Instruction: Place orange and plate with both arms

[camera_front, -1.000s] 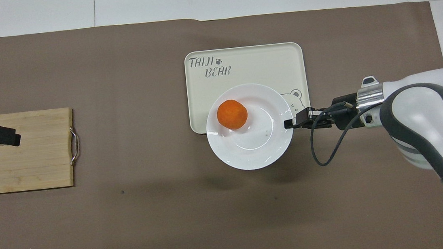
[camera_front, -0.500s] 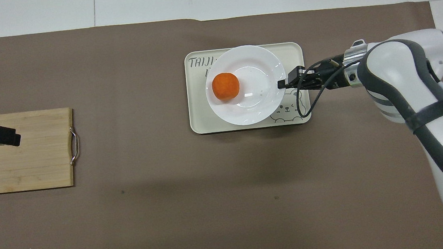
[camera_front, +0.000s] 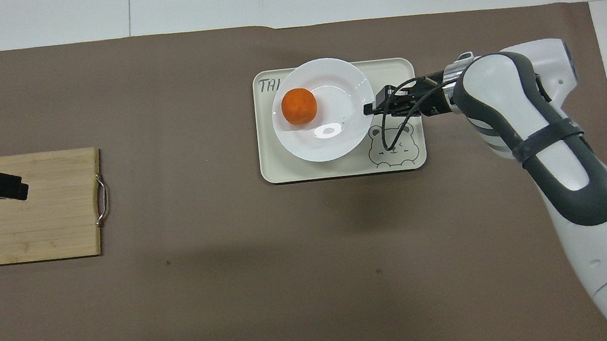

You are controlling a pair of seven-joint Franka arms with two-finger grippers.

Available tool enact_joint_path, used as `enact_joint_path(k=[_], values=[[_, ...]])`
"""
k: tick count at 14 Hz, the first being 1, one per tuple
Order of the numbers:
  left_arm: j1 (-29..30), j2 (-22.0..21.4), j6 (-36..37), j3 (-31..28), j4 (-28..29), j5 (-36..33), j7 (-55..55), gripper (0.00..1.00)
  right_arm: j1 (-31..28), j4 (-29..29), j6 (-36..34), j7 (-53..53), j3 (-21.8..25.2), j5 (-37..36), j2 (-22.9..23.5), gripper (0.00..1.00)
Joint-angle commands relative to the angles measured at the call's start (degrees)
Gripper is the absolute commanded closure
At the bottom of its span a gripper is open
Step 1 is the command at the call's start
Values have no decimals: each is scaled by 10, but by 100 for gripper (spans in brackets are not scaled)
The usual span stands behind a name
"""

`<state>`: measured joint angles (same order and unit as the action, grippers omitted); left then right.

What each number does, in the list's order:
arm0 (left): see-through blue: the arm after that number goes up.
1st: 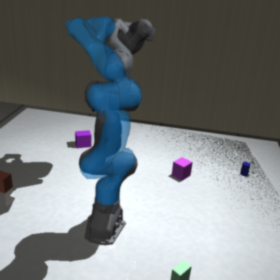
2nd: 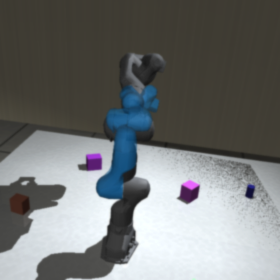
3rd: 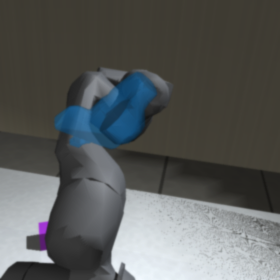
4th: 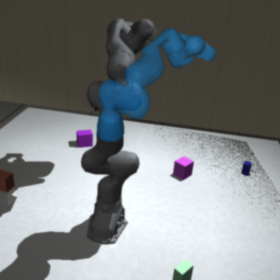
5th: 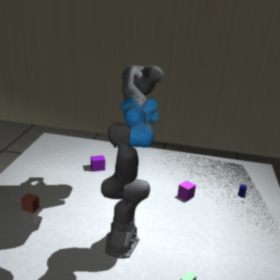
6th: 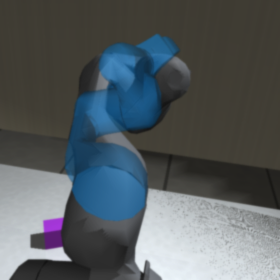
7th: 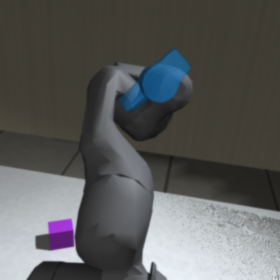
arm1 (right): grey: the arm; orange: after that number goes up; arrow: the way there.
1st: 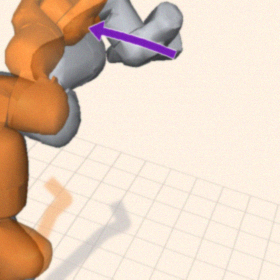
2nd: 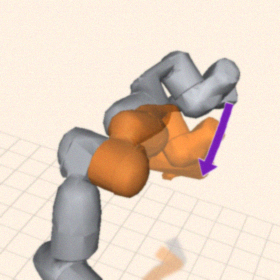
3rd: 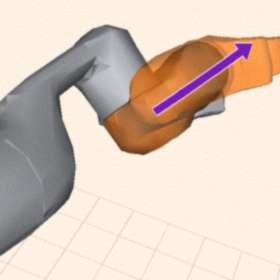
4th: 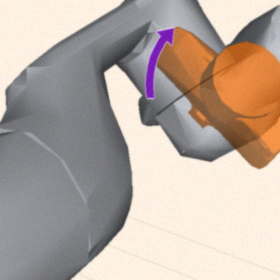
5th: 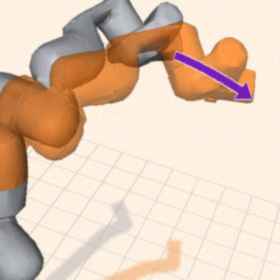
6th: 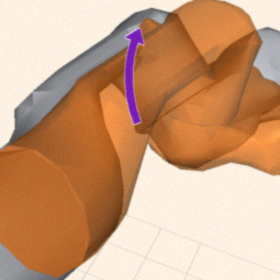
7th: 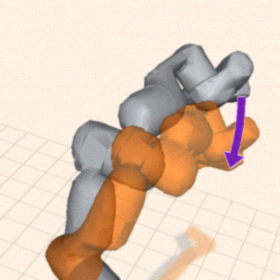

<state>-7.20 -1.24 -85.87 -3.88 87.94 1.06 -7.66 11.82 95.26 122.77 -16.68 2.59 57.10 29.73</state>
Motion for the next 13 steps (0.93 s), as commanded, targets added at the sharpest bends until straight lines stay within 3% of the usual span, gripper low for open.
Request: enact_joint_path(k=[1, 6, 7, 8, 9, 13], values=[[6, -15, -11, 7, 17, -10, 6, 0, -10, 10, 12, -27, -4, 1, 7, 100], [6, -15, -11, 7, 17, -10, 6, 0, -22, 23, 19, -44, 2, -14, 9, 100], [6, -15, -11, 6, 17, -10, 6, 0, -27, 23, 20, -40, 2, -14, 9, 79], [6, -15, -11, 7, 17, -10, 6, 0, -29, 24, 27, -37, 3, -14, 9, 8], [6, -15, -11, 6, 17, -10, 6, 0, -29, 28, 40, -40, 3, -14, 9, 0], [6, -15, -11, 7, 17, -10, 6, 0, -36, 24, 51, -34, 12, -65, -1, 0]])
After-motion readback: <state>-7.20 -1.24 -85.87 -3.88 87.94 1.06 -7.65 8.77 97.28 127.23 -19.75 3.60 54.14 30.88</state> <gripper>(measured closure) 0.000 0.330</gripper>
